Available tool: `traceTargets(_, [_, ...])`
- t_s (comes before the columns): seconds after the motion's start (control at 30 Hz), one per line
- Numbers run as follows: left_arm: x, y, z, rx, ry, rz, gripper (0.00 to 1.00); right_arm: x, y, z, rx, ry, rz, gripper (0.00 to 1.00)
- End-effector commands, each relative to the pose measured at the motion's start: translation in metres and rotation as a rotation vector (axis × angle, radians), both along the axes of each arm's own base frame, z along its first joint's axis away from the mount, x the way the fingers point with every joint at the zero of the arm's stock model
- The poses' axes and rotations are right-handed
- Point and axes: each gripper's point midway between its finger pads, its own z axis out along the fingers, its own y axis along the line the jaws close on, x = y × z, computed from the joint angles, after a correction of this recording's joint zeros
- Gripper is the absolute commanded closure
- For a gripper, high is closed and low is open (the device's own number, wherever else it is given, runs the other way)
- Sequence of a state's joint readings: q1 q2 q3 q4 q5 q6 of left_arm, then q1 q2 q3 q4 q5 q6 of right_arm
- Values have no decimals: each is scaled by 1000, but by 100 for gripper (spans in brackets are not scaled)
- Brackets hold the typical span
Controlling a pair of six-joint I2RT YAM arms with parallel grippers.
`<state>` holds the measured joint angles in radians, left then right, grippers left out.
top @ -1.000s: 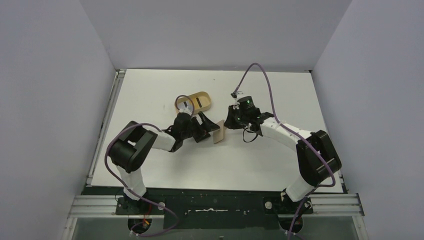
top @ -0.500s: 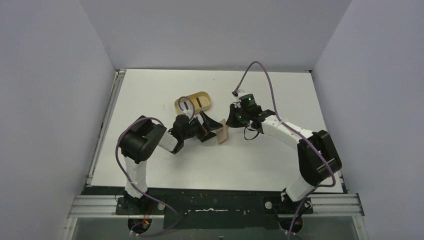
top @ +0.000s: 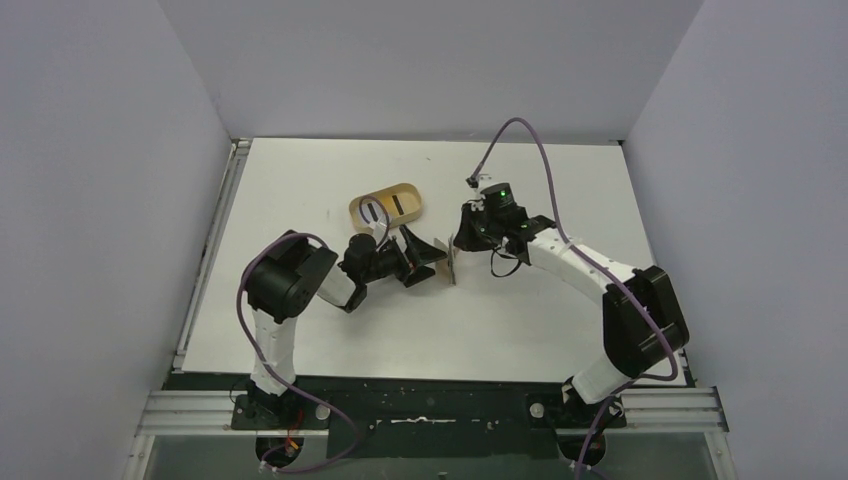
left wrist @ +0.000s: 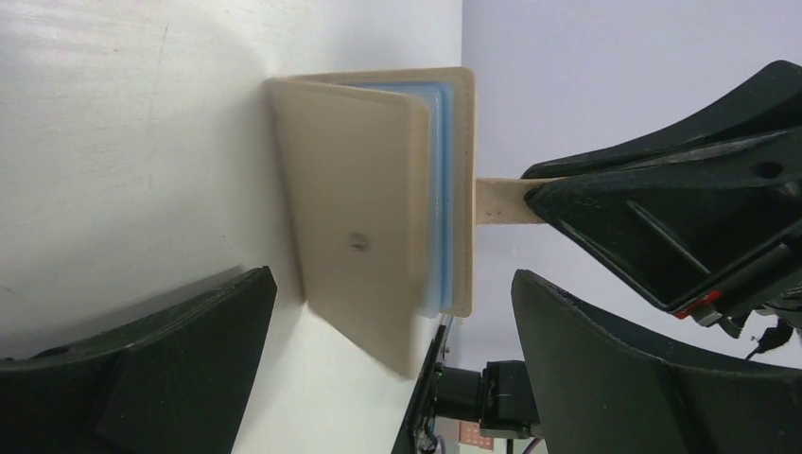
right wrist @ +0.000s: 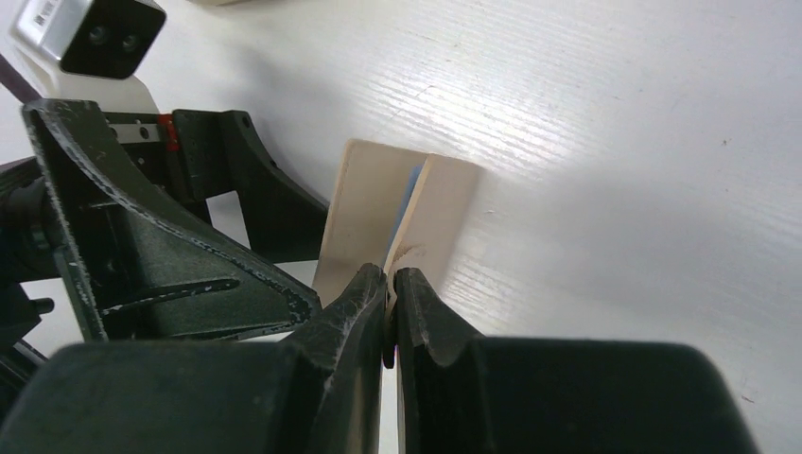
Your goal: Take the credit cards out of the card holder
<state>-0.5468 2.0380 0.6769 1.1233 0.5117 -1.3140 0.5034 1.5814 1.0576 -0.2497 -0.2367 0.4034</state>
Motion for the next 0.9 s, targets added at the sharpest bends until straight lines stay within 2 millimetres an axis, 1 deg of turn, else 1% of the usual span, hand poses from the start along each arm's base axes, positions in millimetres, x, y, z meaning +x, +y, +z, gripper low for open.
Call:
traceTargets(0.0, [-5,-1,-4,-10,-13,-23,3,17,5,55,64,-130,-5,100])
traceTargets(0.17, [-3,-2,-5,-11,-12,-24,3,16,5,42,54,-102,-4,100])
traceTargets(0.27, [-3,-2,-8,-7,-4,-20,10,14,4,35,61,-96,-11,100])
traceTargets(0.47, [-1,1,-15,21,14,-3,14,11,-3,15,34,-65,-24,100])
traceTargets(0.63, [-3,6,-16,94,-1,-4,14,10,-28,-8,-9,-33,-84,100])
traceTargets(0.87, [-4,14,-11,221,-33,-14,13,9,-80,-48,-58,55,-205,100])
